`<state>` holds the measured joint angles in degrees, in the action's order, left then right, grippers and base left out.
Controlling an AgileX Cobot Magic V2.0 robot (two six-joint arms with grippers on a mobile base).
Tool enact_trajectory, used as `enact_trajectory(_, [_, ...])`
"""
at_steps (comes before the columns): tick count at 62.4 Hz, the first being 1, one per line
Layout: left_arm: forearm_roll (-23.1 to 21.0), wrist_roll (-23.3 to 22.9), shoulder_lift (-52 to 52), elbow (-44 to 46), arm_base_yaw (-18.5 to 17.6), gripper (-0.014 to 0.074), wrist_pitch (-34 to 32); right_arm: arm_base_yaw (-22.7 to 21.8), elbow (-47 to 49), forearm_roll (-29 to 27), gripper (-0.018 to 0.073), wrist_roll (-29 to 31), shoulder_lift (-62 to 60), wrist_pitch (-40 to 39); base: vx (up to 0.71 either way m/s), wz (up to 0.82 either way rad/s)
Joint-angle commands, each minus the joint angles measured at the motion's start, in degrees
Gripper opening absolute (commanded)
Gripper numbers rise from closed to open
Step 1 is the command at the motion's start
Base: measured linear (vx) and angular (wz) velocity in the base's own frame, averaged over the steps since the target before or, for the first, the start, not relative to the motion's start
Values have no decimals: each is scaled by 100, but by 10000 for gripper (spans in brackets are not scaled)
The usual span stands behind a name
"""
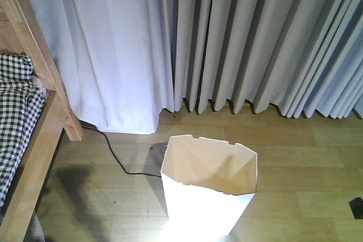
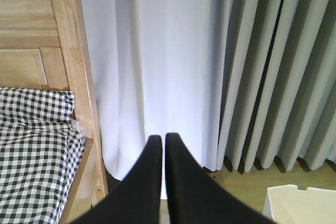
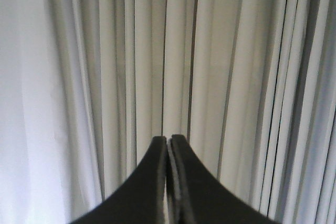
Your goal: Move trash bin to bedside with robot
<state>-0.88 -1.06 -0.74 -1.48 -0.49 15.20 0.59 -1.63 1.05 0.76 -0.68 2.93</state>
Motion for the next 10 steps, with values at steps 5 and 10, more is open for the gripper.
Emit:
enact_trajectory(5, [-18, -25, -82, -107, -34, -6, -396, 10, -35, -4, -9, 44, -63, -390, 0, 0])
enact_trajectory(10, [-18, -25, -82, -107, -34, -6, -396, 10, -35, -4, -9, 44, -63, -390, 0, 0])
